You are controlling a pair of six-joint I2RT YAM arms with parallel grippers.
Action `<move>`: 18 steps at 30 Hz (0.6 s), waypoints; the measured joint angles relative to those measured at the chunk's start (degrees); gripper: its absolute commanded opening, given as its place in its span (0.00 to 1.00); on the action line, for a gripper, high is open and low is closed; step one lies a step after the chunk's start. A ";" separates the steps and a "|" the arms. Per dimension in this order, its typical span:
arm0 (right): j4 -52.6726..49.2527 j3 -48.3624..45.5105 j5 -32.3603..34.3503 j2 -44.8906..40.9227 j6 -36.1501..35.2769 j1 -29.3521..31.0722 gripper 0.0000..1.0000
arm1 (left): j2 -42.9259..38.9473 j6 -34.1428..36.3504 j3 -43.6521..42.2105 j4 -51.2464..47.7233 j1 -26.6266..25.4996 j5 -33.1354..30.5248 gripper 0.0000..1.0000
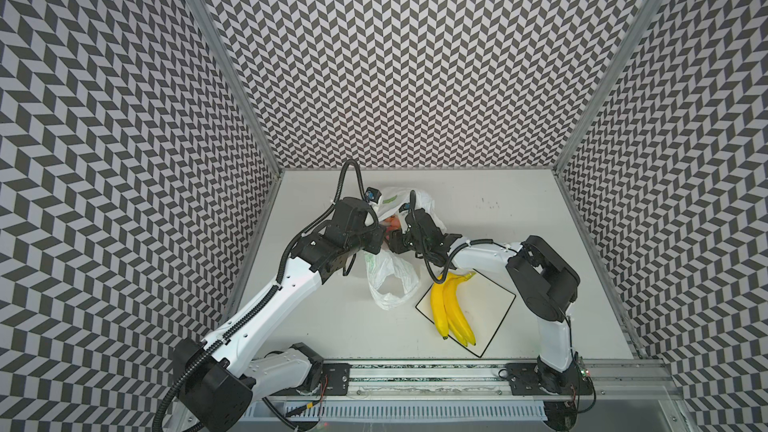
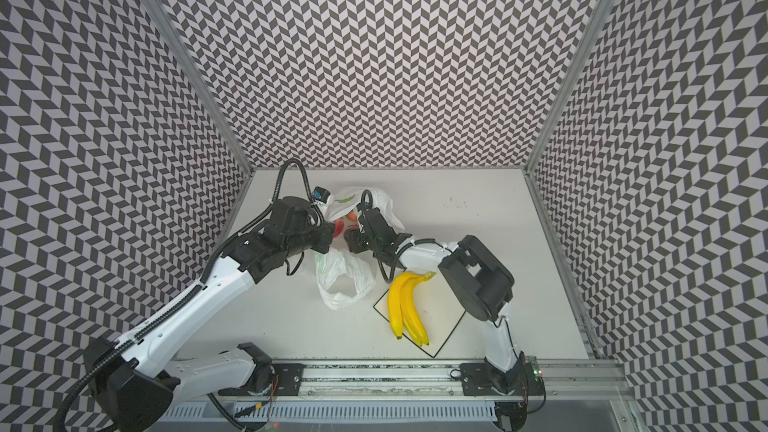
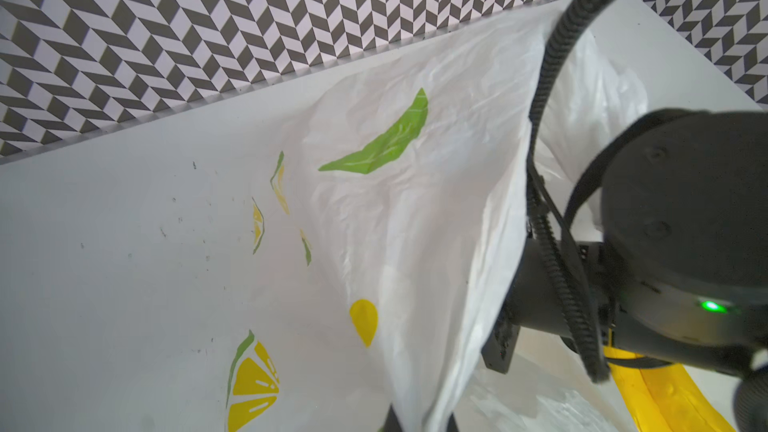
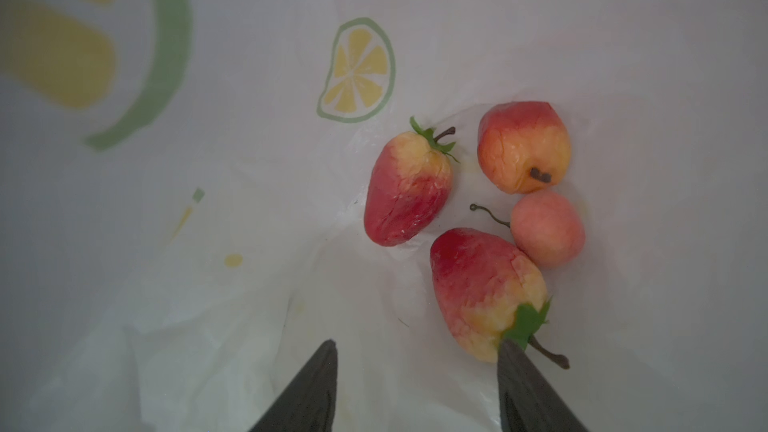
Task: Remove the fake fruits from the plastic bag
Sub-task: 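Hold the bag open with the left gripper while the right grasps a strawberry inside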
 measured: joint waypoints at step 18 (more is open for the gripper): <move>-4.17 15.08 9.62 15.47 11.65 0.15 0.49 | -0.63 -2.01 -0.96 3.02 0.02 3.41 0.00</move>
